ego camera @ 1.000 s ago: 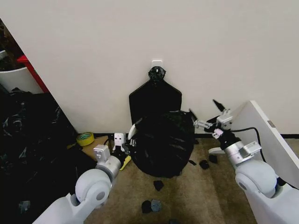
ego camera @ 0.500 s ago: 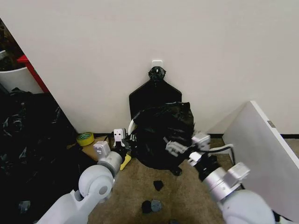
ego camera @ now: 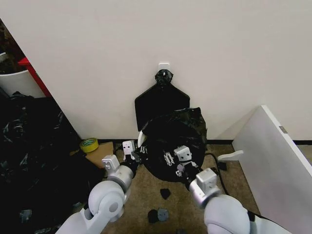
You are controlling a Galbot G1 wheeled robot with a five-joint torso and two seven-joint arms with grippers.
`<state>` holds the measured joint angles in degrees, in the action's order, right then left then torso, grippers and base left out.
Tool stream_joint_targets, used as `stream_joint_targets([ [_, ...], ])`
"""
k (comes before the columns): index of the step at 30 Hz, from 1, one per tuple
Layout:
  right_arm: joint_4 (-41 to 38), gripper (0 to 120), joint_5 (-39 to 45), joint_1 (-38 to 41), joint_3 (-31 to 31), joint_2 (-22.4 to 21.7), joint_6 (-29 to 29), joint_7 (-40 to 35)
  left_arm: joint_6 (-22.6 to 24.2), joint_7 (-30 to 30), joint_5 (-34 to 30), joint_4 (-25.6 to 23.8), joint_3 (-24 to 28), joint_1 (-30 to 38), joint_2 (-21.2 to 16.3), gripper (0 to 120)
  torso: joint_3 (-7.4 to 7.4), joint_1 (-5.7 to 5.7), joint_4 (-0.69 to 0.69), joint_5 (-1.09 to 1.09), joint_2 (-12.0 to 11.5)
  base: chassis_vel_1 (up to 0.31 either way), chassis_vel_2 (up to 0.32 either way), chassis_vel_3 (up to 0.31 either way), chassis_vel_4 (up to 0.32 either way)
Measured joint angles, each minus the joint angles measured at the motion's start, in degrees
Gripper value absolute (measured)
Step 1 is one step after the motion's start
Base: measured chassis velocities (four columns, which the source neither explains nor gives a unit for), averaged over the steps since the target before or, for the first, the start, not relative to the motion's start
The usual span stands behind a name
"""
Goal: Place the garbage bag over the trash bin.
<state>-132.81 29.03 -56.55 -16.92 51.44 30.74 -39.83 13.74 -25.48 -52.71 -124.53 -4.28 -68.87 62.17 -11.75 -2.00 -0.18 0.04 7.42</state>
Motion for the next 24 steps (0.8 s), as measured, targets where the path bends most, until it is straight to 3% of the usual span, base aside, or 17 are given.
stream_joint_targets([
  [3, 3.4, 0, 0.1, 1.8, -0.9, 2.1, 3.3, -4.1, -0.6, -0.5, 1.1, 0.0, 0.3, -0.6, 0.2, 0, 0.00, 0.00, 0.00, 0.00, 0.0, 0.000, 0.000, 0.000, 0.000],
  [14, 14.7, 0, 0.8, 9.3, -4.2, 8.1, 7.8, -12.6, -2.0, -1.3, 5.3, 0.8, 1.7, -2.3, 0.4, 0, 0.00, 0.00, 0.00, 0.00, 0.0, 0.000, 0.000, 0.000, 0.000],
  [24, 20.7, 0, 0.9, 12.9, -6.3, 11.2, 9.3, -14.3, -2.5, -1.3, 7.4, 0.7, 2.7, -3.3, 0.7, 0, 0.00, 0.00, 0.00, 0.00, 0.0, 0.000, 0.000, 0.000, 0.000],
])
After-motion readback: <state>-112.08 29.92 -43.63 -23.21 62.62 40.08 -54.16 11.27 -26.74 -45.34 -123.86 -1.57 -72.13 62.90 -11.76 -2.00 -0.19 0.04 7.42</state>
